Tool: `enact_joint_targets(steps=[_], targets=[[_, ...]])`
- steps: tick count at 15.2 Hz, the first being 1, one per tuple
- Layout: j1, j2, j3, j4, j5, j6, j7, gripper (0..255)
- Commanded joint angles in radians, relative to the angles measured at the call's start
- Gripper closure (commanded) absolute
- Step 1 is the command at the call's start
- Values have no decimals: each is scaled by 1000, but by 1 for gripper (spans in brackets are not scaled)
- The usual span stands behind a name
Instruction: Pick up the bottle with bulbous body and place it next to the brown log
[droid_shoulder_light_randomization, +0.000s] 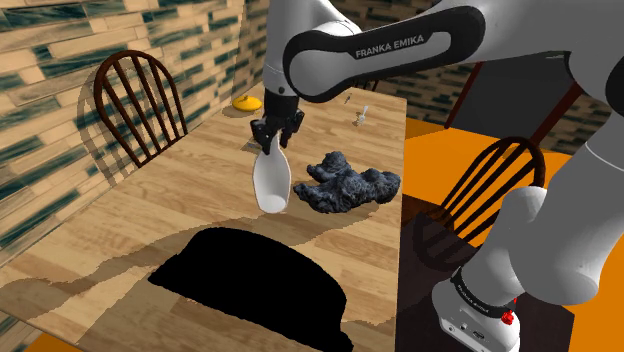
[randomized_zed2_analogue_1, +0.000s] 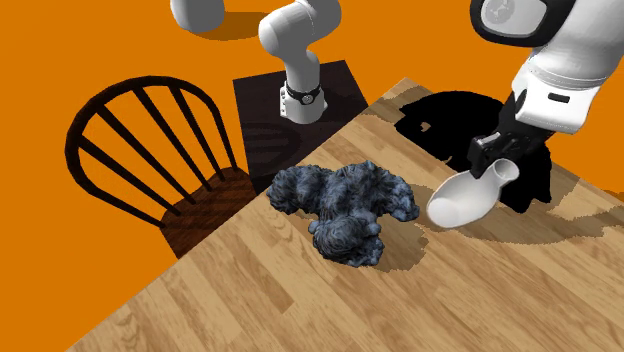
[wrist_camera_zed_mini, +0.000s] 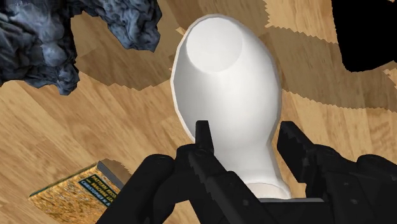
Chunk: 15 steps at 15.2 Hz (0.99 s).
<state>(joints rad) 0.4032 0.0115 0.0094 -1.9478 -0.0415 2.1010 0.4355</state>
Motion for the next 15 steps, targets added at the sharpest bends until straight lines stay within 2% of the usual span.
enact_joint_targets(steps=[1, 8, 15], targets=[[0, 4, 0, -22, -1, 28, 1, 255], [0, 34, 0, -89, -4, 124, 6, 255], [0, 34, 0, -89, -4, 124, 6, 255]])
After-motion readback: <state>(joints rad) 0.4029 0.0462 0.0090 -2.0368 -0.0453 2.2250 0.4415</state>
